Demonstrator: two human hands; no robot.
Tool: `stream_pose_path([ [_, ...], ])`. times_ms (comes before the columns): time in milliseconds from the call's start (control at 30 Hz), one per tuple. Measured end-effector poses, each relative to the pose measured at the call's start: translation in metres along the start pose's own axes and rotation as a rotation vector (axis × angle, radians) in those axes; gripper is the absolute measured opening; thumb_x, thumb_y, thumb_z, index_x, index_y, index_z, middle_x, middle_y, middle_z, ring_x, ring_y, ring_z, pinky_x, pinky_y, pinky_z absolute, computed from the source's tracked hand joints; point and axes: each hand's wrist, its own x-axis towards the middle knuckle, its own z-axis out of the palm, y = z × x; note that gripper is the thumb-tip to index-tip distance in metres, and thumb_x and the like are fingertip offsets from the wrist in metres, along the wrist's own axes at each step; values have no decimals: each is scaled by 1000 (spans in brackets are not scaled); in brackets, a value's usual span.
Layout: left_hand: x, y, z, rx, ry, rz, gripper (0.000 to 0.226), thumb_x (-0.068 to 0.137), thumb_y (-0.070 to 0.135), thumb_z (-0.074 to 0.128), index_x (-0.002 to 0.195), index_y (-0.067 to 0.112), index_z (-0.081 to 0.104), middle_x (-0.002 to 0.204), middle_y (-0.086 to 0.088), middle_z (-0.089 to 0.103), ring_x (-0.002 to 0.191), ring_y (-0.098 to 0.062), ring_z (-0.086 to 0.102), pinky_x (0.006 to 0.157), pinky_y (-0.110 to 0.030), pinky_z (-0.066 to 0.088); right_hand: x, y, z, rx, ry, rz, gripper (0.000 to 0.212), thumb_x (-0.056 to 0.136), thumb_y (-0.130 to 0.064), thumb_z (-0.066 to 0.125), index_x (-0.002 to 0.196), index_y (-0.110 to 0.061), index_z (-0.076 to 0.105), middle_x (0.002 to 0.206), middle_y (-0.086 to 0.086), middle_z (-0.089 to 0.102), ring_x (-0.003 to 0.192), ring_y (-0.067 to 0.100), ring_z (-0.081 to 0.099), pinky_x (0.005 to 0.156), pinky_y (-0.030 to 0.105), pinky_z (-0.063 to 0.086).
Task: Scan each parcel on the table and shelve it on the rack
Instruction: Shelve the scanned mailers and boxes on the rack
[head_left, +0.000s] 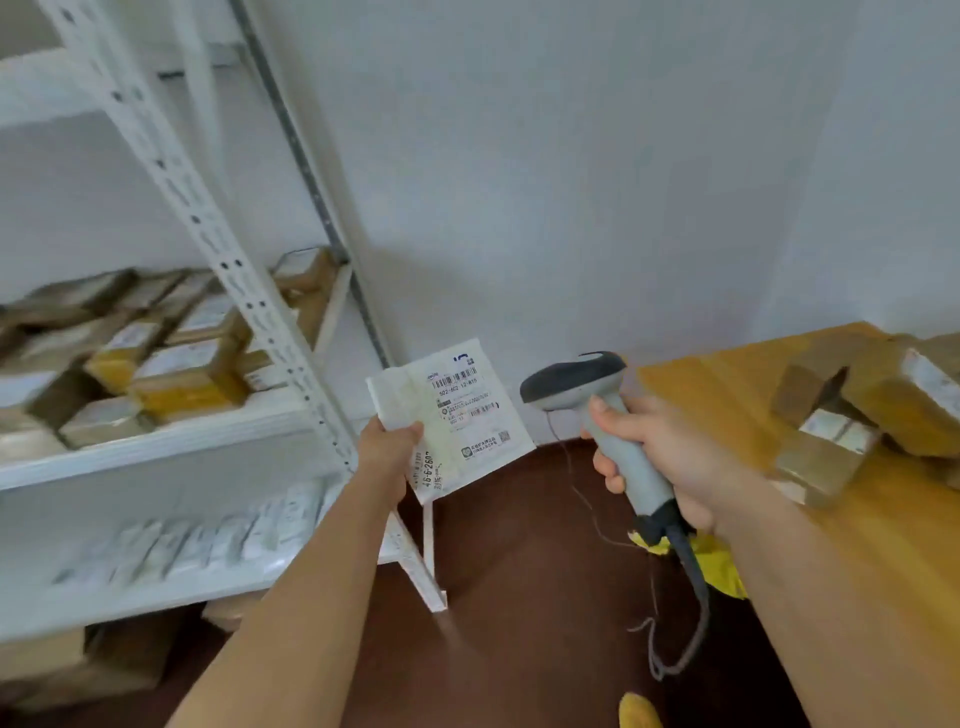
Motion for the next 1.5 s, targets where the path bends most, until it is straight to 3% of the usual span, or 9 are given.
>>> stream_pose_path([
  [200,-1,-1,-187,-78,274,-13,23,93,1,62,112,11,53,116,-15,64,104,-36,62,89,-54,51,13,13,147,-86,-291,42,25,94,-27,58,98,-2,58,76,7,50,55,14,47,47,24,43],
  [400,17,-23,-322,-166,439,-60,18,92,0,62,102,15,58,107,-9,67,103,-35,64,93,-57,51,45,31,269,-198,-491,116,50,73,-42,67,101,-1,59,65,7,52,56,17,48,50,26,44],
  [567,71,-31,-413,-220,514,-85,22,93,-1,60,109,15,58,108,-8,67,101,-33,64,88,-51,53,104,62,371,-225,-553,161,28,95,-29,57,100,-1,59,61,3,52,47,12,48,45,21,43],
  [733,120,-34,-508,-252,590,-164,21,92,0,62,108,13,58,109,-11,68,100,-34,66,87,-52,55,164,99,496,-274,-591,221,25,98,-28,56,97,-3,59,61,5,51,46,12,47,45,21,42],
  [867,127,-50,-602,-324,567,-247,23,93,-1,61,115,7,59,110,-14,69,99,-35,68,84,-52,56,184,150,609,-364,-635,249,22,93,-27,66,99,-6,61,63,7,52,48,12,47,47,23,42],
  [1100,132,-106,-792,-436,454,-339,30,95,6,61,124,2,59,111,-20,72,103,-38,69,93,-58,52,189,290,796,-513,-589,449,28,85,-7,73,106,-8,55,69,8,55,53,14,50,51,28,44],
  [1200,146,-110,-870,-523,399,-353,28,98,15,58,121,-2,60,110,-20,72,100,-34,71,82,-45,59,187,338,868,-505,-465,520,37,79,3,72,110,2,52,60,9,52,49,16,47,48,29,43],
  [1367,173,-101,-958,-577,217,-520,26,92,8,66,114,-2,56,117,-24,67,96,-41,71,67,-42,61,193,370,969,-465,-212,522,38,81,2,66,116,1,50,62,9,53,49,17,48,52,30,43],
  [1500,240,-100,-998,-634,284,-526,25,96,11,62,115,-1,53,114,-25,67,92,-38,72,57,-31,60,223,382,1021,-446,-141,448,40,84,-1,71,117,-8,49,68,9,55,53,16,49,53,28,46],
])
